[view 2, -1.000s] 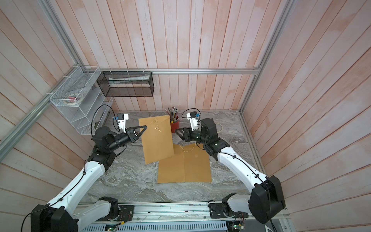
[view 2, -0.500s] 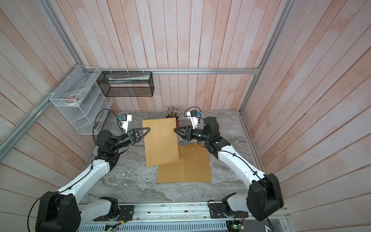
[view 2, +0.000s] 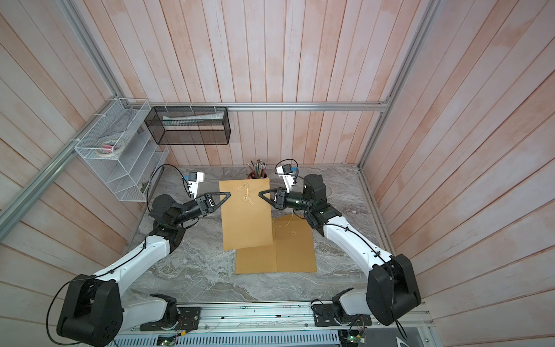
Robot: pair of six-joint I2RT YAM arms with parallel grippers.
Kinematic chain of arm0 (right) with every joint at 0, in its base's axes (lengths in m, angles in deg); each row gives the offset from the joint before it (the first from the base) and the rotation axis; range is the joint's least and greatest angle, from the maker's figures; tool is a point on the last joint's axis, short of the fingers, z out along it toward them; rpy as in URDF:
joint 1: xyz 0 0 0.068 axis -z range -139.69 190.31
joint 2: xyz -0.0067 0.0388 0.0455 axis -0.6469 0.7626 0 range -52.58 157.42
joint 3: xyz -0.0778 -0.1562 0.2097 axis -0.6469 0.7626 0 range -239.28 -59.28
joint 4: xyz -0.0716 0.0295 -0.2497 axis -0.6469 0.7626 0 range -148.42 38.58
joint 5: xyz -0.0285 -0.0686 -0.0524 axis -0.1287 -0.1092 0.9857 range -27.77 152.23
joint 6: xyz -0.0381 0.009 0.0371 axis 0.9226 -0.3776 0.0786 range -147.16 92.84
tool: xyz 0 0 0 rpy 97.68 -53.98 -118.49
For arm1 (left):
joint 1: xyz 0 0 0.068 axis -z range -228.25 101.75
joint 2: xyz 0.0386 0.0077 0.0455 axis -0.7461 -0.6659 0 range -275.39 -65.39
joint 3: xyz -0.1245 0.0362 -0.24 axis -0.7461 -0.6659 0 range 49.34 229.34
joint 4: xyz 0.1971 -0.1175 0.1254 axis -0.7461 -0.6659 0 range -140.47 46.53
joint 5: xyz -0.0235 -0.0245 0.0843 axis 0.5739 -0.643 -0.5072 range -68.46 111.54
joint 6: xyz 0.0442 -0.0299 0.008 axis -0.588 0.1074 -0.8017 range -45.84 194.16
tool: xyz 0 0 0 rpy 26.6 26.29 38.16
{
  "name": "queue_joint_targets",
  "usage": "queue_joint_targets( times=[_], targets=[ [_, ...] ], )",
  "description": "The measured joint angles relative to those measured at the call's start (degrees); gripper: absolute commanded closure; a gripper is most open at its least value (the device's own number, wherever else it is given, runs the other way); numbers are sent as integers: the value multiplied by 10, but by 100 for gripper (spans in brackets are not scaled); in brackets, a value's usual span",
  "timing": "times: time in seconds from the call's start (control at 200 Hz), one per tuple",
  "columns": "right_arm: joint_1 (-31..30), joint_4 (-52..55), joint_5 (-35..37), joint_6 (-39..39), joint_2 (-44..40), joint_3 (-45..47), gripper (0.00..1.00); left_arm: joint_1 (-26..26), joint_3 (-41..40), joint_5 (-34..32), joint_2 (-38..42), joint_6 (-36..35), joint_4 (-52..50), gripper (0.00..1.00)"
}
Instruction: Open the file bag
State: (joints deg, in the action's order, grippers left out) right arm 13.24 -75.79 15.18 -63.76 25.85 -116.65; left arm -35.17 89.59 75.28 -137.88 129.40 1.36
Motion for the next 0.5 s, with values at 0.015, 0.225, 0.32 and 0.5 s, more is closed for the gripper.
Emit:
queue_joint_targets(
  times=[0.015,0.225,0.32,0.5],
  targets=[
    [0,-3,-1,3,0,0,96,0,0,0,-1,0,0,96],
    [-3,-11,-9,1,0,0,100,8,0,-2,-6,2,-1,78],
    [-3,-11,-11,1,0,0,100,13,0,-2,-7,0,-2,77],
    [-3,-14,-13,0,0,0,100,19,3,-2,-11,-1,-2,84]
  ],
)
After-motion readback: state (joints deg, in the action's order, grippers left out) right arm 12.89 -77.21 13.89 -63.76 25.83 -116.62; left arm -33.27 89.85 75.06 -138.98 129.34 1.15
